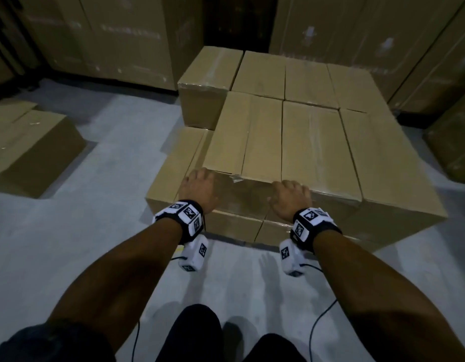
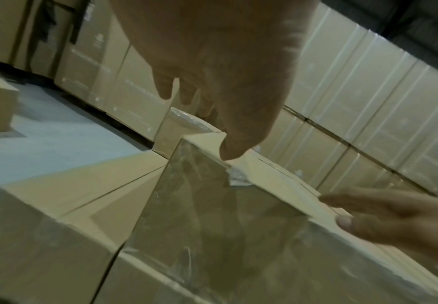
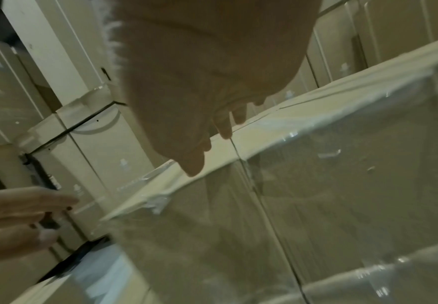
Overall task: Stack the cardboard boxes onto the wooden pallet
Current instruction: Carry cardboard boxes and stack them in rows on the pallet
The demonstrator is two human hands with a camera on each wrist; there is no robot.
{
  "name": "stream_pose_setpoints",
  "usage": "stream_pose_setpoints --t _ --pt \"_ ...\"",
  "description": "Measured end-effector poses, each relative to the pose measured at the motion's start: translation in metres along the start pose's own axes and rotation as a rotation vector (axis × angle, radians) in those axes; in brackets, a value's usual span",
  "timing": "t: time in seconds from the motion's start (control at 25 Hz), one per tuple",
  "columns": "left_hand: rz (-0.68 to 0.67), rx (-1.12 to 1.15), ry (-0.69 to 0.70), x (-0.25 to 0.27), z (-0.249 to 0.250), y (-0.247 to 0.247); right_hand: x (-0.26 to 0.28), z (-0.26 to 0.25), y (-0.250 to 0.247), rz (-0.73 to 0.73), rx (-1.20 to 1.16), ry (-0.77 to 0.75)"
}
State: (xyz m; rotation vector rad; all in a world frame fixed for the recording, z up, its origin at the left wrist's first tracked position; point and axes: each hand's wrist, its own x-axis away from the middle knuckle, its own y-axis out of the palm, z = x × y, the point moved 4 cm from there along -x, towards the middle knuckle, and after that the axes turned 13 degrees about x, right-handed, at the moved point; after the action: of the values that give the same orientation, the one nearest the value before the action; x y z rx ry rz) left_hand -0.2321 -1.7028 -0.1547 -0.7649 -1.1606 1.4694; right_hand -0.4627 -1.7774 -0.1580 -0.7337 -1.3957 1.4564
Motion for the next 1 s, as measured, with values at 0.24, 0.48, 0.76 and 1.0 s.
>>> stream_pose_setpoints --t 0.24,0.48,0.76,1.0 --pt "-0.003 -0.010 0.021 0.101 0.031 -0.090 0.093 -0.011 -0.083 -0.120 -0.187 -0.026" --pt "0.085 0.048 -0.067 0.183 0.031 -0.101 0.149 -0.038 -0.099 -0.106 -0.207 -0.140" --pt "0.173 0.141 -0.308 0.307 -0.006 -0.093 0.199 -0.115 -0.089 -0.154 -0.162 -0.437" --pt "0.218 0.171 -0.537 0.395 -0.063 -0.090 0.237 -0.197 -0.099 -0.134 -0.180 -0.642"
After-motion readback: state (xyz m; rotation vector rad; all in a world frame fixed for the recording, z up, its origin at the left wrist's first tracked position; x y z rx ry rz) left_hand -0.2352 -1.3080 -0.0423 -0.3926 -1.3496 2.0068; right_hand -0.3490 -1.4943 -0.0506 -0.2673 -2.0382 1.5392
